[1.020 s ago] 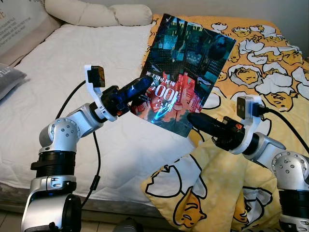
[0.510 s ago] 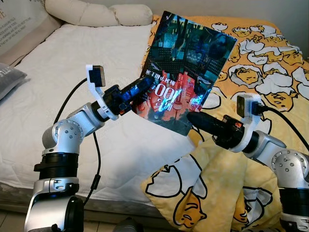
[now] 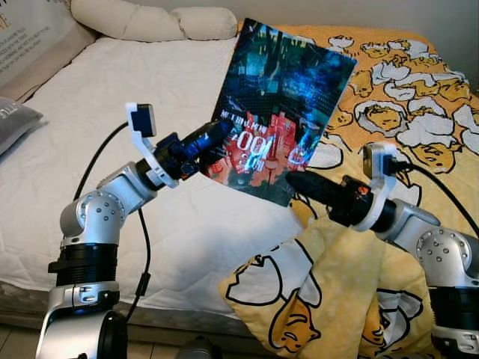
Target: Clean up the room
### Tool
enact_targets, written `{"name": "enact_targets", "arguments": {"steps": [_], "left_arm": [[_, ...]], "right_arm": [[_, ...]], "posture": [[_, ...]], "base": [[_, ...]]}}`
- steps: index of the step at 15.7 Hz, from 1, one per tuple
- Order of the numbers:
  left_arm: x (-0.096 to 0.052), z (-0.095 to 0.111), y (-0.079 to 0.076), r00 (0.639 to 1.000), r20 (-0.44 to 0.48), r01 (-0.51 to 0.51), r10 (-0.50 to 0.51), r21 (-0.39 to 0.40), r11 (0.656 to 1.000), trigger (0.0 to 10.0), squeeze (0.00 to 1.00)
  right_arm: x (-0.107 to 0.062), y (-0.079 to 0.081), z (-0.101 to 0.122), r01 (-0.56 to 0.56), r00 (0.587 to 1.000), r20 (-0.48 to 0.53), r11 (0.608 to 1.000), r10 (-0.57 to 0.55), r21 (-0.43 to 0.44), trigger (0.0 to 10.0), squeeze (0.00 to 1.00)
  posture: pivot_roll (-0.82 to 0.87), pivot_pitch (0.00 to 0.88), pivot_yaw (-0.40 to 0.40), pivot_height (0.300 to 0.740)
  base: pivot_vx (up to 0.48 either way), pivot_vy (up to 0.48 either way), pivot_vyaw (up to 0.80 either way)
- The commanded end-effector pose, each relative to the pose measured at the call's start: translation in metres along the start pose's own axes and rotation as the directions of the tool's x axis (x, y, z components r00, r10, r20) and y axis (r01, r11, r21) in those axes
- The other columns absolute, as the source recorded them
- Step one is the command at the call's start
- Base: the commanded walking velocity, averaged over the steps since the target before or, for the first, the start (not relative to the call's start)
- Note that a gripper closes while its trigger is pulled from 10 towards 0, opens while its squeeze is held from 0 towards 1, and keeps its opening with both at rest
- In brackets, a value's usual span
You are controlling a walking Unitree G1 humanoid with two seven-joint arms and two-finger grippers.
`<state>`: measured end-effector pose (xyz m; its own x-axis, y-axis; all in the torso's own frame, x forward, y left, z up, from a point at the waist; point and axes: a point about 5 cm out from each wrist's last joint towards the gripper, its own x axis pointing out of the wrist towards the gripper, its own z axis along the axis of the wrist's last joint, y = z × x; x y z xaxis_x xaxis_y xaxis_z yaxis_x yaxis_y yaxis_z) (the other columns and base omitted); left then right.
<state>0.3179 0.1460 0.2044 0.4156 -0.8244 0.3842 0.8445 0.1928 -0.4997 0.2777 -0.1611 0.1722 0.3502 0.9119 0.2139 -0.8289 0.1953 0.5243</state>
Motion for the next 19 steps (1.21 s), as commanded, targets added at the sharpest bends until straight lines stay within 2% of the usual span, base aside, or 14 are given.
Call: {"name": "enact_targets", "arguments": {"steps": [1, 4, 6, 7, 8, 9, 10, 11, 12, 15, 16, 17, 18, 19], "left_arm": [[0.008, -0.007, -0.004, 0.999, -0.038, 0.023, -0.023, 0.001, 1.0, 0.0, 0.0], [0.009, -0.01, -0.004, 0.998, -0.054, -0.013, 0.016, 0.058, 0.998, 0.0, 0.0], [0.012, -0.007, 0.001, 0.983, -0.068, -0.149, 0.173, 0.27, 0.951, 0.0, 0.0], [0.013, -0.005, 0.003, 0.97, -0.06, -0.203, 0.236, 0.339, 0.919, 0.0, 0.0], [0.015, -0.003, 0.005, 0.935, -0.044, -0.285, 0.352, 0.497, 0.82, 0.0, 0.0], [0.015, -0.003, 0.005, 0.929, -0.04, -0.295, 0.368, 0.522, 0.8, 0.0, 0.0], [0.019, -0.004, 0.003, 0.906, -0.004, -0.332, 0.423, 0.611, 0.718, 0.0, 0.0], [0.022, -0.005, -0.001, 0.9, 0.029, -0.348, 0.436, 0.649, 0.676, 0.0, 0.0], [0.025, -0.007, -0.005, 0.903, 0.046, -0.348, 0.428, 0.662, 0.664, 0.0, 0.0], [0.028, -0.017, -0.01, 0.908, 0.076, -0.37, 0.412, 0.609, 0.702, 0.0, 0.0], [0.026, -0.018, -0.009, 0.905, 0.079, -0.376, 0.417, 0.605, 0.702, 0.0, 0.0], [0.021, -0.018, -0.007, 0.896, 0.103, -0.409, 0.431, 0.567, 0.715, 0.0, 0.0], [0.019, -0.016, -0.006, 0.891, 0.12, -0.427, 0.437, 0.544, 0.722, 0.0, 0.0], [0.016, -0.012, -0.003, 0.881, 0.143, -0.454, 0.451, 0.523, 0.721, 0.0, 0.0]], "right_arm": [[0.008, 0.004, 0.008, -0.033, 0.999, 0.017, 0.999, 0.033, -0.041, 0.0, 0.0], [0.009, 0.003, 0.008, -0.017, 1.0, 0.017, 0.998, 0.018, -0.055, 0.0, 0.0], [0.016, 0.0, 0.011, 0.026, 0.999, 0.042, 0.994, -0.021, -0.102, 0.0, 0.0], [0.018, -0.002, 0.012, 0.043, 0.998, 0.045, 0.993, -0.038, -0.114, 0.0, 0.0], [0.024, -0.005, 0.011, 0.08, 0.996, 0.046, 0.987, -0.074, -0.14, 0.0, 0.0], [0.026, -0.006, 0.011, 0.092, 0.995, 0.046, 0.985, -0.086, -0.145, 0.0, 0.0], [0.03, -0.009, 0.006, 0.129, 0.991, 0.039, 0.98, -0.125, -0.151, 0.0, 0.0], [0.033, -0.011, 0.002, 0.146, 0.989, 0.034, 0.978, -0.143, -0.147, 0.0, 0.0], [0.034, -0.012, -0.001, 0.154, 0.988, 0.03, 0.978, -0.151, -0.14, 0.0, 0.0], [0.038, -0.015, -0.005, 0.164, 0.986, 0.011, 0.977, -0.164, -0.135, 0.3, 0.0], [0.039, -0.015, -0.005, 0.169, 0.986, 0.009, 0.976, -0.169, -0.141, 1.3, 0.0], [0.04, -0.019, -0.002, 0.215, 0.977, 0.024, 0.964, -0.214, -0.156, 10.0, 0.0], [0.04, -0.021, -0.001, 0.228, 0.974, 0.033, 0.962, -0.226, -0.151, 10.0, 0.0], [0.037, -0.027, 0.001, 0.285, 0.958, 0.058, 0.948, -0.28, -0.143, 10.0, 1.0]], "posture": [[0.05, 0.0, 0.051, 0.74], [0.04, 0.0, 0.064, 0.74], [0.03, 0.0, 0.077, 0.74], [0.03, 0.0, 0.078, 0.74], [0.03, 0.0, 0.068, 0.74], [0.03, 0.0, 0.068, 0.74], [0.04, 0.0, 0.048, 0.74], [0.05, 0.0, 0.039, 0.74], [0.05, 0.0, 0.028, 0.74], [0.06, 0.0, 0.009, 0.74], [0.06, 0.0, 0.009, 0.74], [0.06, 0.0, 0.012, 0.74], [0.05, 0.0, 0.013, 0.74], [0.05, 0.0, 0.018, 0.74]], "base": [[0.0, 0.0, 0.0], [0.0, 0.0, 0.0], [0.0, 0.0, 0.0], [0.0, 0.0, 0.0], [0.0, 0.0, 0.0], [0.0, 0.0, 0.0], [0.0, 0.0, 0.0], [0.0, 0.0, 0.0], [0.0, 0.0, 0.0], [0.0, 0.0, 0.0], [0.0, 0.0, 0.0], [0.0, 0.0, 0.0], [0.0, 0.0, 0.0], [0.0, 0.0, 0.0]]}}
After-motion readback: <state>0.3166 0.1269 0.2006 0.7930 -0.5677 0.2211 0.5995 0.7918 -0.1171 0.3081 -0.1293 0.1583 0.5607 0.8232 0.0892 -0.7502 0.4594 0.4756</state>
